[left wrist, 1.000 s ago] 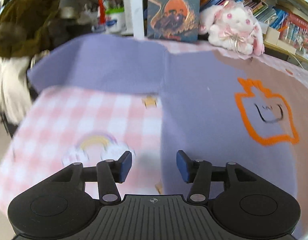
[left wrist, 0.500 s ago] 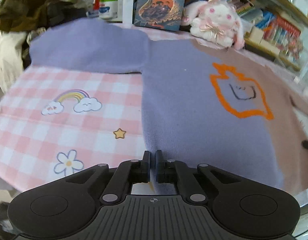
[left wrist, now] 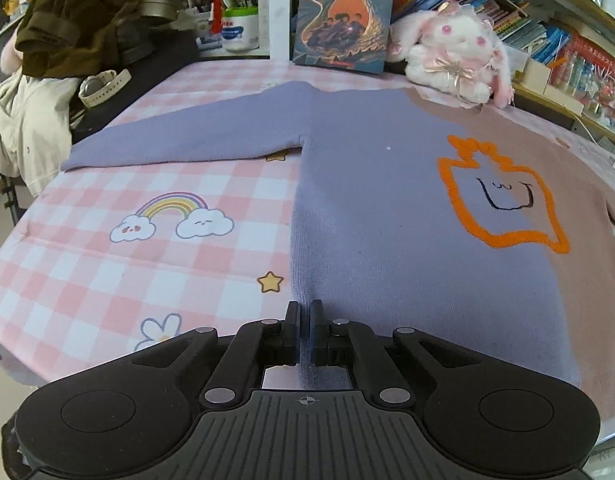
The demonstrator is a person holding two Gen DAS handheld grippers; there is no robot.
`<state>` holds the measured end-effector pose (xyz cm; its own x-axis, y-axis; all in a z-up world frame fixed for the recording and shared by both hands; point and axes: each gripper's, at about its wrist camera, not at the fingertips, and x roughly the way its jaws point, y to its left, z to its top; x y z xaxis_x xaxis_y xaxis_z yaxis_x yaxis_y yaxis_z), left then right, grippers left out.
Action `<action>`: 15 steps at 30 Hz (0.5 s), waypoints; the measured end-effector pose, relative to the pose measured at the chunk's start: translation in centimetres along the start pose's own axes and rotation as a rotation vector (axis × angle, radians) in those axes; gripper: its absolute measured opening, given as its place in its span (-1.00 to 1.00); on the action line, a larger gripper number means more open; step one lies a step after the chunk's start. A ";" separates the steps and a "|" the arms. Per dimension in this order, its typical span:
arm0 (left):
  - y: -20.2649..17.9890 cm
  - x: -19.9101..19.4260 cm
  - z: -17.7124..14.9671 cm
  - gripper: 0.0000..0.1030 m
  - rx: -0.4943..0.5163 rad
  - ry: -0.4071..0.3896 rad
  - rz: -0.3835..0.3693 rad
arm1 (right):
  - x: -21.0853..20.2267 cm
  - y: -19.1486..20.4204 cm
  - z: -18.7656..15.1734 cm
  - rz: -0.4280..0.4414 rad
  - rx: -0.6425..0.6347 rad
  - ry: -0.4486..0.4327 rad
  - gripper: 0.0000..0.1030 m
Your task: Fold clothes
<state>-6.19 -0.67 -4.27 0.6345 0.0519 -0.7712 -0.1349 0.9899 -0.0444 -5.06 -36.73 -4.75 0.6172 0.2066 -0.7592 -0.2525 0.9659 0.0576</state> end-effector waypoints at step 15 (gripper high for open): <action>-0.4 0.1 -0.4 -0.94 0.006 -0.019 0.001 | 0.4 0.0 0.2 -0.042 -0.033 -0.013 -0.83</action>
<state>-6.40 -1.09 -4.60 0.6489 0.0557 -0.7589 -0.1313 0.9906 -0.0395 -4.67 -36.63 -4.90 0.6376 0.1681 -0.7518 -0.2503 0.9682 0.0042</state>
